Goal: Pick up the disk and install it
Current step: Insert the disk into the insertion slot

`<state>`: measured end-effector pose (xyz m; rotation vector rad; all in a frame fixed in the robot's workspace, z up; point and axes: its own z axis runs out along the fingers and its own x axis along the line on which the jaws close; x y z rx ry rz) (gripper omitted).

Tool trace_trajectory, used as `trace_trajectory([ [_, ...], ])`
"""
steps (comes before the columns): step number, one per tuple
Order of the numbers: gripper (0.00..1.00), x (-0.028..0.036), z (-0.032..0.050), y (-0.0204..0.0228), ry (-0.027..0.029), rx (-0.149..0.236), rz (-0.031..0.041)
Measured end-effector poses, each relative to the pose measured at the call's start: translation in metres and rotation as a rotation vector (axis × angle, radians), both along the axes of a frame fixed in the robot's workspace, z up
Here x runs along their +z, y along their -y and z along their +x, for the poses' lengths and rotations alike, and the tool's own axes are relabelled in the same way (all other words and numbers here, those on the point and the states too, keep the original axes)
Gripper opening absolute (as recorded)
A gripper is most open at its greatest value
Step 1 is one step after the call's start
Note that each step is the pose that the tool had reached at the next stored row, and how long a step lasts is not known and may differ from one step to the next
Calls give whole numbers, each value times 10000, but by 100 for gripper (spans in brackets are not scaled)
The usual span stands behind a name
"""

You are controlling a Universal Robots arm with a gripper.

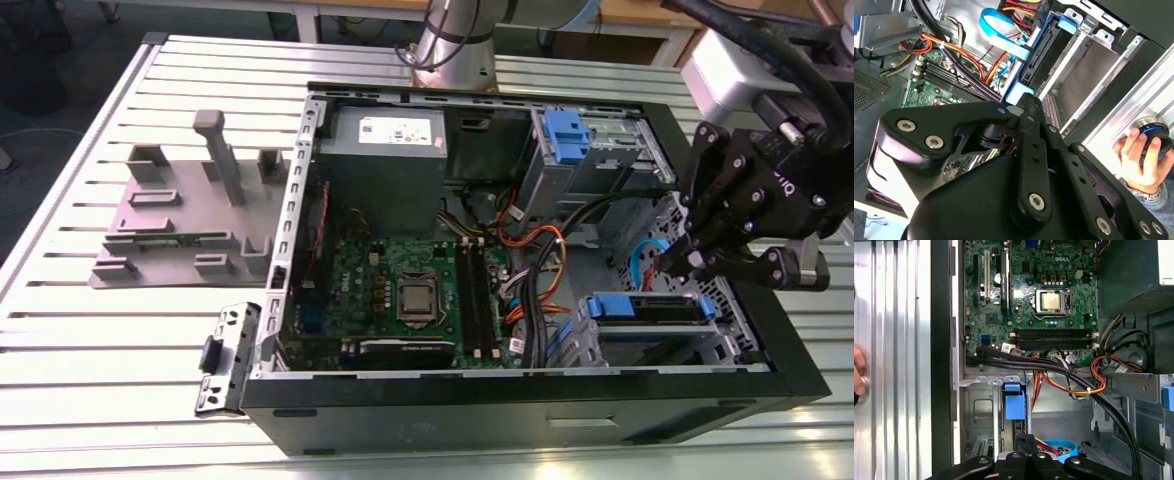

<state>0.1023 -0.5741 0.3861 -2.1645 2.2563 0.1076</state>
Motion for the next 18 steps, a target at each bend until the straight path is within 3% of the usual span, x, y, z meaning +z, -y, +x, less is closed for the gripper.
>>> trace_trajectory([
  [18, 10, -47, 95, -28, 0, -2, -2],
])
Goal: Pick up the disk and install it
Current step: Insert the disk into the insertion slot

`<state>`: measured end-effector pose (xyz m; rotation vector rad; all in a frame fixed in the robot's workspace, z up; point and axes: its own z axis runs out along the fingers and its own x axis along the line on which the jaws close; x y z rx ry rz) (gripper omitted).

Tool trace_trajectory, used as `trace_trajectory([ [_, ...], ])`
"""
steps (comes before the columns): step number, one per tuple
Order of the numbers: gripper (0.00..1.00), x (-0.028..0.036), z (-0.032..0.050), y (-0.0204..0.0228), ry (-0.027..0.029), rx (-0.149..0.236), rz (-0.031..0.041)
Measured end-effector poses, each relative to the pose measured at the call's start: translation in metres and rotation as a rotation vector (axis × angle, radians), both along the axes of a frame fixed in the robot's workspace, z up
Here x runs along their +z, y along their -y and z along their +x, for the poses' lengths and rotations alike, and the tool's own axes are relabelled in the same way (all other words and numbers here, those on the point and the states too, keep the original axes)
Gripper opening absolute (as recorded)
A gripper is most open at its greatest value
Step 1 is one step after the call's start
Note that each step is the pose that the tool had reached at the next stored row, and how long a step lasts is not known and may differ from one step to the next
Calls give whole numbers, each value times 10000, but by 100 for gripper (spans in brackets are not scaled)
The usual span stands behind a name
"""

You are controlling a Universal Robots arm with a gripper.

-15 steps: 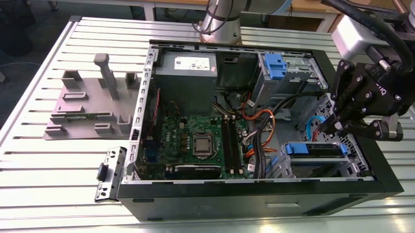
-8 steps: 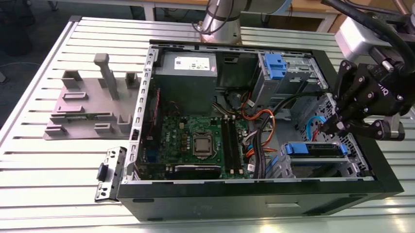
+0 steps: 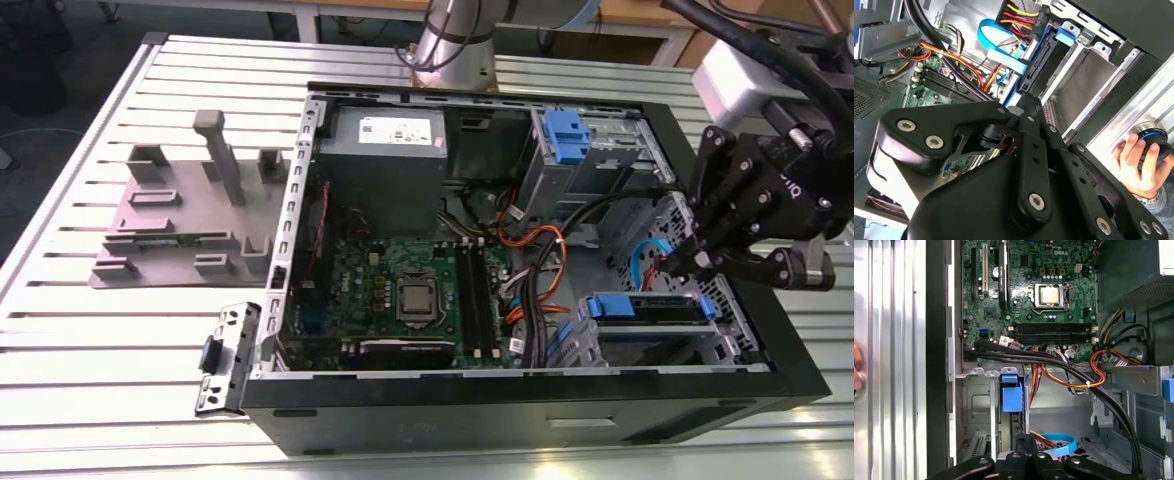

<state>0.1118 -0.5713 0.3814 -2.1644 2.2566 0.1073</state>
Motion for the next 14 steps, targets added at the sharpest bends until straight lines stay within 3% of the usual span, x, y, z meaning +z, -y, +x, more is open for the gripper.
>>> trace_trajectory([
  [14, 10, -41, 55, -8, 0, 1, 0],
])
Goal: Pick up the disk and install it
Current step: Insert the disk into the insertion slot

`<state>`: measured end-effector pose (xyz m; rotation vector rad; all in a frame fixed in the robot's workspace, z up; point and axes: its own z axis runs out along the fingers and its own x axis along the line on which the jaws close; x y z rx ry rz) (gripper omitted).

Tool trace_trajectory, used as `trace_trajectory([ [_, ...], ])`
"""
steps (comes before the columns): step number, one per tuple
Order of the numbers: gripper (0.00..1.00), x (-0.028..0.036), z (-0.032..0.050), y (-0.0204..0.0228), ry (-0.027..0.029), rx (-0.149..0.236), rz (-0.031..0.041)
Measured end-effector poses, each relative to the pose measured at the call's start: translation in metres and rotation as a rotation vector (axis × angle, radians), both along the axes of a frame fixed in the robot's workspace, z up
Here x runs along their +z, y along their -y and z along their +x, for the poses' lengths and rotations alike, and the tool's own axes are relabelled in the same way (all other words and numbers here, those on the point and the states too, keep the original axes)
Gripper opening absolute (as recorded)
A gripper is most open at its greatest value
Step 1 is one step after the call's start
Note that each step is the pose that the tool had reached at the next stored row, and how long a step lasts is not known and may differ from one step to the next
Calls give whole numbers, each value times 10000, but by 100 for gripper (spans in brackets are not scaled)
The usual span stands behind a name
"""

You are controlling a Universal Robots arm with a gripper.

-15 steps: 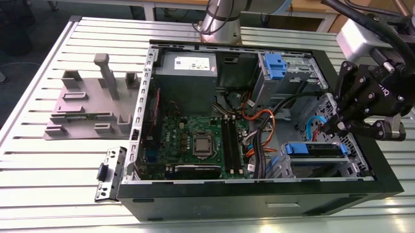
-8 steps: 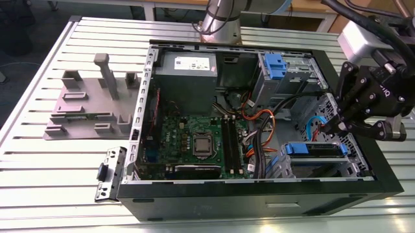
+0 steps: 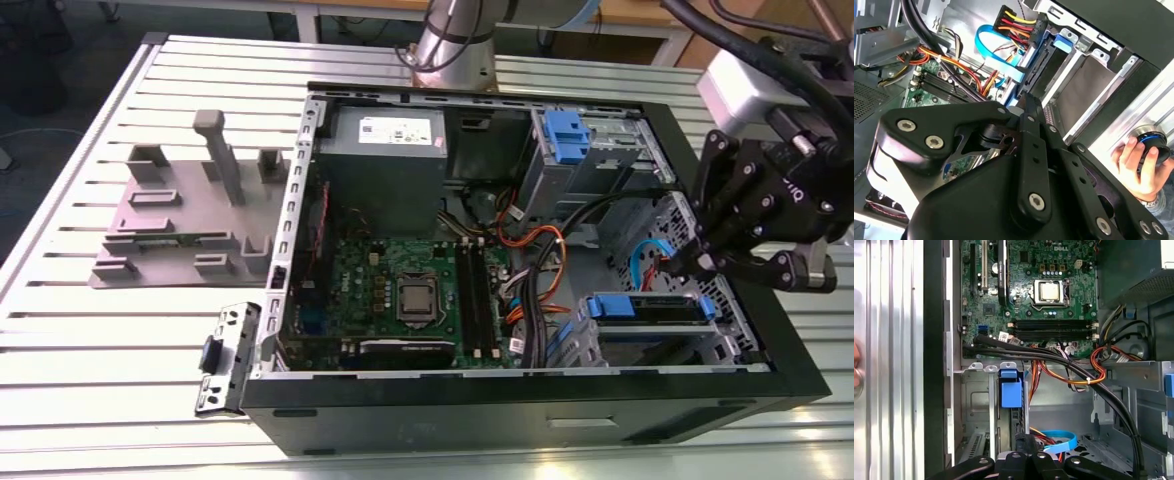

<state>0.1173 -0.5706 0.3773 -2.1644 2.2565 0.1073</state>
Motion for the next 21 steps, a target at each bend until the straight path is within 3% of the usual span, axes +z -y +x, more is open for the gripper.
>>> trace_trajectory([
  [11, 10, -107, 85, -6, 0, 0, -3],
  [21, 10, -119, 166, -10, 0, 0, -2],
])
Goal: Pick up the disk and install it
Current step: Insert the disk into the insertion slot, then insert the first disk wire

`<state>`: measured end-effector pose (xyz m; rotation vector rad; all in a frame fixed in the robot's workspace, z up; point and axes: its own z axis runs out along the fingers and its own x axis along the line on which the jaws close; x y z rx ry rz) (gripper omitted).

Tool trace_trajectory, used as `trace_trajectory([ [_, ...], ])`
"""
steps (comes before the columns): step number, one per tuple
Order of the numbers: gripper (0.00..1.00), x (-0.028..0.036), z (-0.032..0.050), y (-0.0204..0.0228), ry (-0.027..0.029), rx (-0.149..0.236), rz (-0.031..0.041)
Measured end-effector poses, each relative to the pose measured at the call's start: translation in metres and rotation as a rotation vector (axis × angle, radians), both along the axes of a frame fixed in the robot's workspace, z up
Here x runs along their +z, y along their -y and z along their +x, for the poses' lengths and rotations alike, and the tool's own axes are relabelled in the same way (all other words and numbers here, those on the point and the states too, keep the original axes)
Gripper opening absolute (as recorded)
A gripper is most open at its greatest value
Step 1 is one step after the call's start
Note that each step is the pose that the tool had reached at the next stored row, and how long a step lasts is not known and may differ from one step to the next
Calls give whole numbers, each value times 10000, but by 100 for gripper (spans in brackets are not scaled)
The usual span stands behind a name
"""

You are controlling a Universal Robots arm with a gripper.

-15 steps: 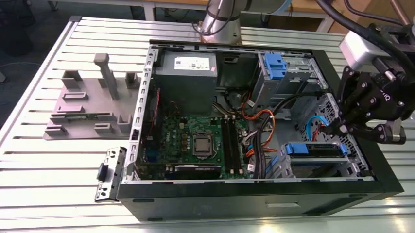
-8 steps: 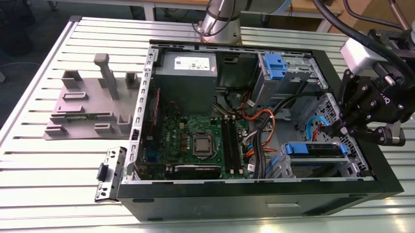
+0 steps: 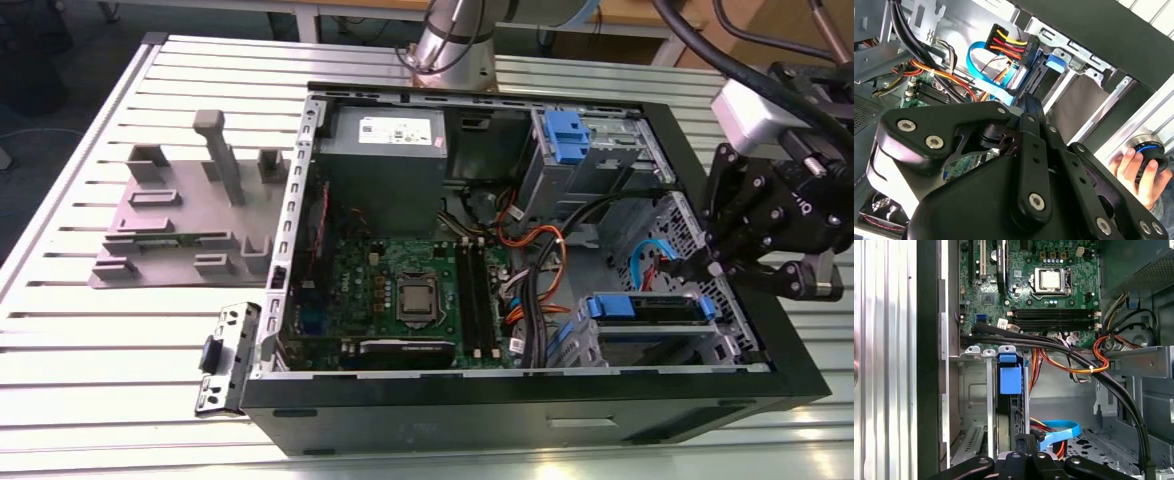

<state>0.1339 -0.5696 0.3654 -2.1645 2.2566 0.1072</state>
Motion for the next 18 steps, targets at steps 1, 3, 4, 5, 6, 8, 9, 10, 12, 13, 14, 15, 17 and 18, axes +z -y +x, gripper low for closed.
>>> trace_trajectory([
  [1, 10, 0, 11, 0, 0, 0, 1],
  [3, 10, 0, 32, 0, 0, 0, -1],
  [4, 10, 0, 42, 0, 0, 0, -1],
  [5, 10, 0, 51, 0, 0, 0, -1],
  [6, 10, -1, 60, 0, 0, 0, 0],
  [8, 10, -1, 71, -1, 0, 0, -1],
  [9, 10, -1, 72, 0, 0, -1, 0],
  [10, 10, -1, 74, 0, 0, 0, -1],
  [12, 10, -1, 76, 0, 0, 0, -1],
  [13, 10, -1, 76, 0, 0, 0, 0],
  [14, 10, -1, 76, 0, 0, 0, 0],
  [15, 10, -1, 76, 0, 0, 0, -1],
  [17, 10, -1, 77, 0, 0, 0, -1],
  [18, 10, -1, 77, 0, 0, 0, -1],
])
